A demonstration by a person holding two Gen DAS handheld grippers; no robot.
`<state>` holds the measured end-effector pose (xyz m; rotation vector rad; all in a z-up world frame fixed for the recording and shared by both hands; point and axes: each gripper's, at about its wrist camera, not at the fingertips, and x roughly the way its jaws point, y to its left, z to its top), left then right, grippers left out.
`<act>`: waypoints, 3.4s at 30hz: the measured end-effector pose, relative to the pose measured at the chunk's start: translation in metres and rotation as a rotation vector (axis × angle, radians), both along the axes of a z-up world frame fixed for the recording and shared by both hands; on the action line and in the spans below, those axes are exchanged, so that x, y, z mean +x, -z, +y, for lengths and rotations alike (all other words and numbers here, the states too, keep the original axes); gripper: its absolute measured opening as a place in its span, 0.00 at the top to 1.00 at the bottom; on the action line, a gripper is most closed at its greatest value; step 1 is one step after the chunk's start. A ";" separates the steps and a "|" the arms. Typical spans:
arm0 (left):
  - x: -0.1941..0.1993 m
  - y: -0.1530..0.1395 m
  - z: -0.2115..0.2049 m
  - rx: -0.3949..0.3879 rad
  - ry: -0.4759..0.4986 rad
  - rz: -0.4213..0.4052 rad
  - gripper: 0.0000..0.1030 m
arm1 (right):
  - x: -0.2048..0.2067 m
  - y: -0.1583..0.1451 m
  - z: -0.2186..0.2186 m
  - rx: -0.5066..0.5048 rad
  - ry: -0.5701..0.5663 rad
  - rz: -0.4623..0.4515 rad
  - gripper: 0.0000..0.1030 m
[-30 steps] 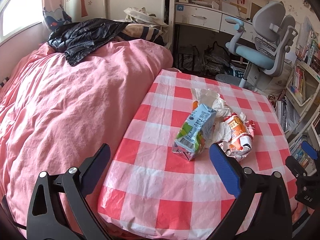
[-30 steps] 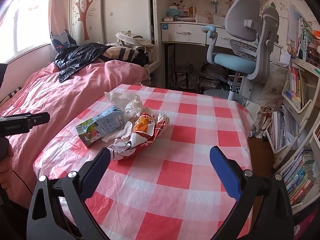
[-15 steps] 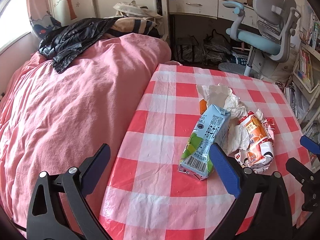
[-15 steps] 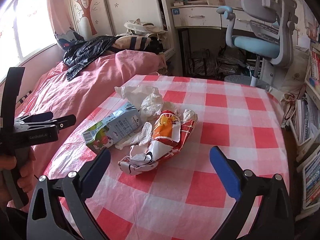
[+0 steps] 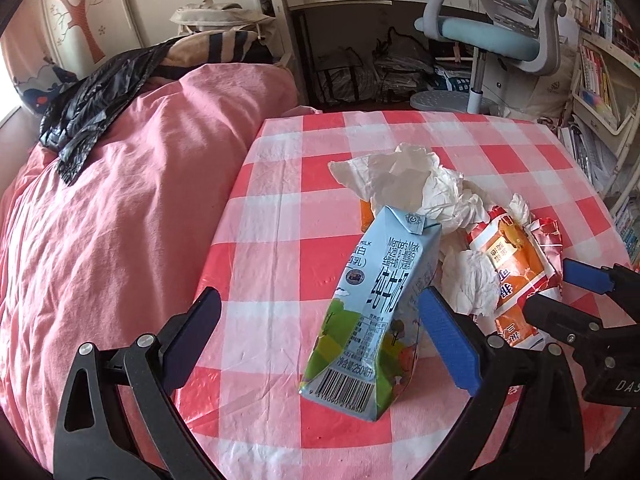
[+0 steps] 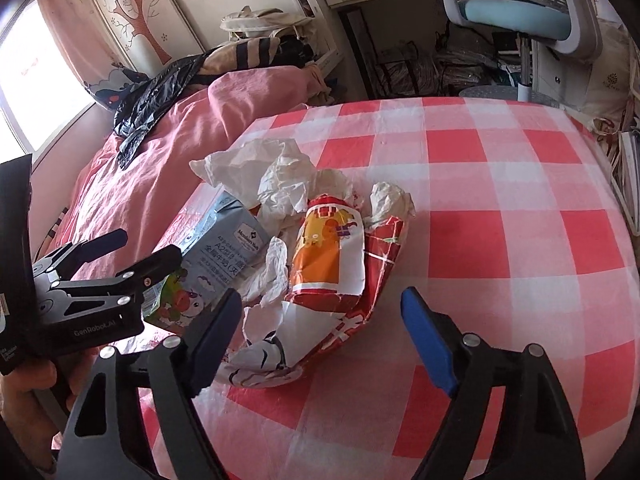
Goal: Collect trash
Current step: 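Grasp the milk carton with the left gripper while the right grasps the orange wrapper, then lift the orange wrapper with the right gripper and drop it into the yellow bin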
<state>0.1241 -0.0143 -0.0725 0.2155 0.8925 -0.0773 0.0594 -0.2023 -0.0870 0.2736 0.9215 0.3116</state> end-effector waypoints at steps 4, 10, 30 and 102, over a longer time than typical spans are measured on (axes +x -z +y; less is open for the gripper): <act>0.014 0.016 -0.006 0.005 0.012 0.068 0.12 | 0.004 0.007 0.007 0.021 -0.052 0.043 0.55; 0.015 0.017 0.000 -0.132 0.029 0.154 0.48 | -0.001 -0.007 0.009 -0.004 -0.106 -0.004 0.69; -0.064 -0.026 0.061 -0.368 -0.061 0.087 0.48 | -0.050 -0.016 0.018 -0.353 -0.190 -0.039 0.79; -0.179 -0.045 0.030 -0.292 0.026 -0.099 0.48 | -0.222 0.023 0.062 -0.089 -0.468 0.064 0.72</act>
